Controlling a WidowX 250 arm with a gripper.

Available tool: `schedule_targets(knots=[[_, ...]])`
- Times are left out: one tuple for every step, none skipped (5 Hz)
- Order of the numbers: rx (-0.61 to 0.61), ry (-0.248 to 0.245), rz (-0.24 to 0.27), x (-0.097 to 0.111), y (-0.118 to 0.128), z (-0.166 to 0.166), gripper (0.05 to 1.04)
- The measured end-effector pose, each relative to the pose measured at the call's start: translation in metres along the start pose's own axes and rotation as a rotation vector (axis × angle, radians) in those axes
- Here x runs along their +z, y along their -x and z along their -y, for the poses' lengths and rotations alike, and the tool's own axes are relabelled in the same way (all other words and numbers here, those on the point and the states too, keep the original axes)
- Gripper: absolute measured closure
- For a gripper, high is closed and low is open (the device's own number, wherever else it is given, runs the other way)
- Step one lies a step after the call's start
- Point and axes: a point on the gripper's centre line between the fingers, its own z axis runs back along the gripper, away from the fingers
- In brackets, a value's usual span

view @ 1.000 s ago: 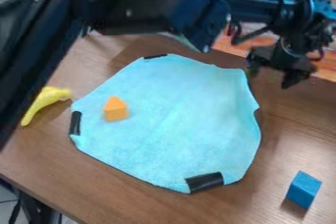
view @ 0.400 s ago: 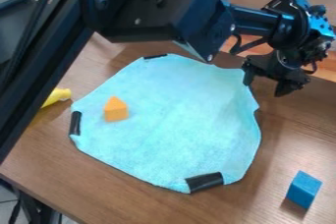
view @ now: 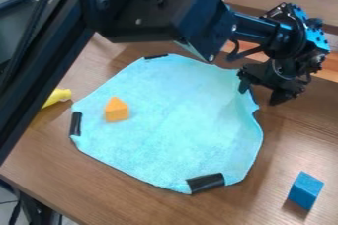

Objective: Fold the cloth from top right to bottom left

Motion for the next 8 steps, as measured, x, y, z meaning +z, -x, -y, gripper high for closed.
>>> schedule_targets(knots=[[0.010, -0.005, 0.003, -0.002, 0.002, -0.001, 0.124], [0.022, -0.004, 0.000, -0.005, 0.007, -0.001, 0.403], [0.033, 0.020, -0.016, -0.006, 0.010, 0.003, 0.715], [0.048, 0.059, -0.025, -0.003, 0.012, 0.002, 0.921], [0.117, 0.136, 0.014, 0.014, -0.004, -0.006, 1.014], [0.197, 0.233, 0.066, 0.038, -0.019, -0.027, 1.028], [0.244, 0.303, 0.067, 0.042, -0.012, -0.043, 1.029], [0.279, 0.343, 0.062, 0.045, 0.000, -0.062, 1.029]])
